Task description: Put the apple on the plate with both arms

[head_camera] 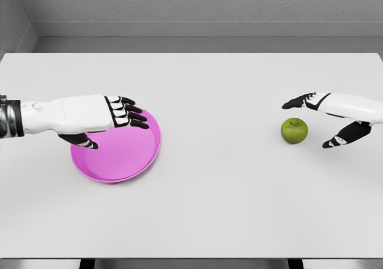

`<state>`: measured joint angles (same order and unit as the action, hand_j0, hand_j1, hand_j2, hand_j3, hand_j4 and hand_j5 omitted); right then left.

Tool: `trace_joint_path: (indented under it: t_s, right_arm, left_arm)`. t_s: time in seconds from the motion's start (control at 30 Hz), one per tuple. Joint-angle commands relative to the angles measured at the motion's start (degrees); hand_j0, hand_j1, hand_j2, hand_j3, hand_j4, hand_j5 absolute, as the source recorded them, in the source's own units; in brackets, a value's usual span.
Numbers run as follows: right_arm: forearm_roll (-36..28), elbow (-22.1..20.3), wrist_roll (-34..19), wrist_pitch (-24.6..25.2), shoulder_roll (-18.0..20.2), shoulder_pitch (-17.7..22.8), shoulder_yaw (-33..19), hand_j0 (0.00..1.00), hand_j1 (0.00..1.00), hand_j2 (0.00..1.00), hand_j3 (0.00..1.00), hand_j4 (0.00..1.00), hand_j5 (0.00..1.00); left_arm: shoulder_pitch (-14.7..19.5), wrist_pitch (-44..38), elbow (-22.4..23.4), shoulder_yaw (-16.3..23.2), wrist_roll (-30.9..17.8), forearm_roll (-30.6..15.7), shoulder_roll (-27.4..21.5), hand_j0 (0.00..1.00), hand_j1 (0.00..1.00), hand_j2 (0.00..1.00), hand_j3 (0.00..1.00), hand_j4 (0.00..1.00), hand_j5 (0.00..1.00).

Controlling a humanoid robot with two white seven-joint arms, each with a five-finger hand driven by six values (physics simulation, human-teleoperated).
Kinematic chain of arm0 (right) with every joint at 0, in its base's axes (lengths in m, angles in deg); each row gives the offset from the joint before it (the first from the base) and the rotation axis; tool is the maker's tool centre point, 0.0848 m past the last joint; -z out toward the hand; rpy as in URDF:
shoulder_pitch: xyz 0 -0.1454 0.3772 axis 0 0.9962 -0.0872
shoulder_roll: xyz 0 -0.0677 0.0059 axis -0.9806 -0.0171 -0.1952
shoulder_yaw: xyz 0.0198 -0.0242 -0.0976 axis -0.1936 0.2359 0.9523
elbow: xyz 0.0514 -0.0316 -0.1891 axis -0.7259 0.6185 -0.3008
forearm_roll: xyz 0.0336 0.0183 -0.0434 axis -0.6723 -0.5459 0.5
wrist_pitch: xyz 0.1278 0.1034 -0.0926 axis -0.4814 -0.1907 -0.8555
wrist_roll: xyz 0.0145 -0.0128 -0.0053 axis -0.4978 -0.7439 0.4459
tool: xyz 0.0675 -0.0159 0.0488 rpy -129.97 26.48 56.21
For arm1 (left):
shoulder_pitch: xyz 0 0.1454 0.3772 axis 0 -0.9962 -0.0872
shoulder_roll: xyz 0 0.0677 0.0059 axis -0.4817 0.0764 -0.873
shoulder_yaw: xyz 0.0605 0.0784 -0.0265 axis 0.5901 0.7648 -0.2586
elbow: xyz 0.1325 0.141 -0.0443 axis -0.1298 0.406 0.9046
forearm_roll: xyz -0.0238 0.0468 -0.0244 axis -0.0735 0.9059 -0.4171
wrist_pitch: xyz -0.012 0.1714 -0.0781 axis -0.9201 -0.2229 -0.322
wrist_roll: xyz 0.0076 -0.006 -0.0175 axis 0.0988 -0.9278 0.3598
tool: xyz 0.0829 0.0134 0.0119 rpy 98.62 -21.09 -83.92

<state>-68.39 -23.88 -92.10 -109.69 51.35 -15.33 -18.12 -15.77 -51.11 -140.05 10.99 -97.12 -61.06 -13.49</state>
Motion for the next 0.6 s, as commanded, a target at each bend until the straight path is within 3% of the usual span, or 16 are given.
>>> trace_joint_path:
  t_s: [0.0,0.1,0.23,0.57]
  right_arm:
    - [-0.43,0.11,0.02,0.17,-0.16,0.0,0.29,1.0,1.0,1.0,1.0,1.0,1.0]
    - [-0.43,0.37,0.02,0.54,-0.24,0.0,0.82,1.0,1.0,1.0,1.0,1.0,1.0]
    - [0.1,1.34,0.02,1.85,-3.14,-0.35,2.14,1.0,1.0,1.0,1.0,1.0,1.0]
    - [2.91,8.11,0.02,1.77,-6.57,-2.02,2.93,1.0,1.0,1.0,1.0,1.0,1.0]
  left_arm:
    - [0.0,-0.09,0.05,-0.09,-1.26,-0.37,0.52,1.0,1.0,1.0,1.0,1.0,1.0]
    - [0.0,-0.09,0.4,-0.09,-1.26,-0.37,0.7,1.0,1.0,1.0,1.0,1.0,1.0]
    - [0.09,-0.09,0.58,-0.09,-1.26,-0.37,0.7,1.0,1.0,1.0,1.0,1.0,1.0]
    - [0.26,-0.09,1.72,-0.26,-1.26,-0.37,0.79,1.0,1.0,1.0,1.0,1.0,1.0]
